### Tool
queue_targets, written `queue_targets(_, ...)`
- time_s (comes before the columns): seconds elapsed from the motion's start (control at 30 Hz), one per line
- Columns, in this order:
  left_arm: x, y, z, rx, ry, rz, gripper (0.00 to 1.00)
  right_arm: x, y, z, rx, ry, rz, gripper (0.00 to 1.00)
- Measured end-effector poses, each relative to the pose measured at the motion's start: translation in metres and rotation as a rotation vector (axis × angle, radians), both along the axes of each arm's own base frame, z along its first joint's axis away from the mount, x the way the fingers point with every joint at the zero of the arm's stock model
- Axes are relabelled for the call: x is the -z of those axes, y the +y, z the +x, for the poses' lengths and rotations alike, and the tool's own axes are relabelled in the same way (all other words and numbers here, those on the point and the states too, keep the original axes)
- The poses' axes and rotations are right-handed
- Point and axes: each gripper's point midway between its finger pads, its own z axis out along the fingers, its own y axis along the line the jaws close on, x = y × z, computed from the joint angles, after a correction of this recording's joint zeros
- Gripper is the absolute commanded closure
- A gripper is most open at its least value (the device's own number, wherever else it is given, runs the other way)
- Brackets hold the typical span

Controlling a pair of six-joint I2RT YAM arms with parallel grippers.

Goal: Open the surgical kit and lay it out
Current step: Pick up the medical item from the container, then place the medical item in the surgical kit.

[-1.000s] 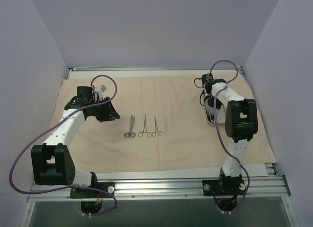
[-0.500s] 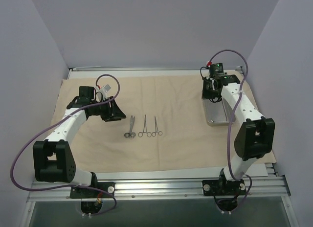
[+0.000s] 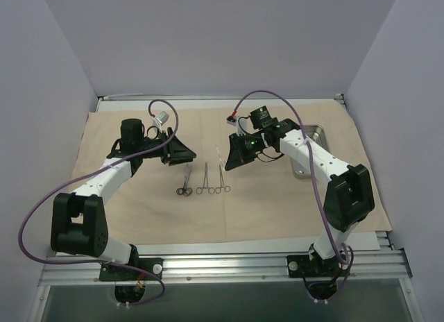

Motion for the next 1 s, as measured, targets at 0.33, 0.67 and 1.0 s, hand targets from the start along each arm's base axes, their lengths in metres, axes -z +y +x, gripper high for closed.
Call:
queue_targets(0.33, -0.003, -0.015, -0.013, 0.053, 0.035, -0.088, 0.41, 0.006, 0.025, -0.032, -0.131, 0.036, 0.049, 1.0)
queue_targets(0.67, 0.012, -0.021, -0.012, 0.021, 0.121, -0.014, 0.41, 0.012, 0.045, -0.048, -0.195, 0.036, 0.031, 1.0)
queue_targets(1.0, 0.032, -0.02, -0.012, -0.006, 0.209, 0.06, 0.42, 0.016, 0.045, -0.046, -0.183, 0.016, -0.002, 1.0)
